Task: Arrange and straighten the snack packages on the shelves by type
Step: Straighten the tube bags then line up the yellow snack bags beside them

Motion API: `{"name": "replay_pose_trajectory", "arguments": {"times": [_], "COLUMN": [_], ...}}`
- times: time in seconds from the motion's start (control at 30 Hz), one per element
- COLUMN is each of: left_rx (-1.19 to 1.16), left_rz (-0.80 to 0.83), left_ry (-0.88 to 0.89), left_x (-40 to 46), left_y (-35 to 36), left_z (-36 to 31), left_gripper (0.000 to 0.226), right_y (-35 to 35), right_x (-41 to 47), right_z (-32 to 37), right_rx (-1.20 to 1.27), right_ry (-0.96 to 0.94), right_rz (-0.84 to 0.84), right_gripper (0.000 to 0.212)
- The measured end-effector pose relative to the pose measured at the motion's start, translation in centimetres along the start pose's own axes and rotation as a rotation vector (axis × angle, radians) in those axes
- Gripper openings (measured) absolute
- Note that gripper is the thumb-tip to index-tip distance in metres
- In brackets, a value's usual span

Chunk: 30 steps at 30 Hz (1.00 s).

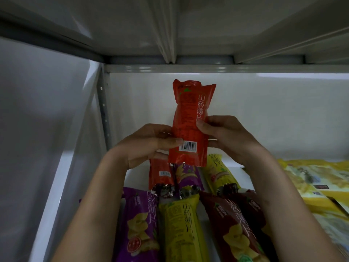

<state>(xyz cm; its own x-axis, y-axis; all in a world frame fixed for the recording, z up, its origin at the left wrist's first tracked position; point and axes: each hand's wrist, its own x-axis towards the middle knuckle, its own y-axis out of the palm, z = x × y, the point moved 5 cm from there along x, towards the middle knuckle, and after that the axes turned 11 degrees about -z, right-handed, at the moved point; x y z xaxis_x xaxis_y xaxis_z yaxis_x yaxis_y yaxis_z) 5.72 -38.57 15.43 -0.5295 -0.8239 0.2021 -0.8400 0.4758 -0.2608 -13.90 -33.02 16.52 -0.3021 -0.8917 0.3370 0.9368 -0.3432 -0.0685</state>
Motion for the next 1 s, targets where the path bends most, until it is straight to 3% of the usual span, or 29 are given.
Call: {"name": "replay_pose_trajectory", "arguments": {"times": [0.23,0.53,0.8,1.0], "left_rx": [-0.223,-0.209,-0.263,-0.212], "left_rz": [-0.138,-0.167,-0.320,-0.302], "left_ry": [0.007,0.001,0.066,0.062], "left_x": [0.3,0.3,0.2,0.2], "left_y": [0.0,0.3,-0.1,0.1], "left_z": [-0.6,-0.7,-1.3,-1.1], "left_gripper": [0.054,0.057,0.053,0.053], "right_y": [1.6,2.2,2.5,1.5], "right_x": [-0.8,-1.0,-1.2,-1.0], "right_z": [0.3,0.4,0.6,1.0], "right_rx": [0.058,0.010,-0.020,0.066], "right_ry": [0.069,0.001,0.021,-0.040], "right_rz": [0.198,0.009,0.077,-0.038], "right_gripper": [0.053,0.047,0.041,0.043]}}
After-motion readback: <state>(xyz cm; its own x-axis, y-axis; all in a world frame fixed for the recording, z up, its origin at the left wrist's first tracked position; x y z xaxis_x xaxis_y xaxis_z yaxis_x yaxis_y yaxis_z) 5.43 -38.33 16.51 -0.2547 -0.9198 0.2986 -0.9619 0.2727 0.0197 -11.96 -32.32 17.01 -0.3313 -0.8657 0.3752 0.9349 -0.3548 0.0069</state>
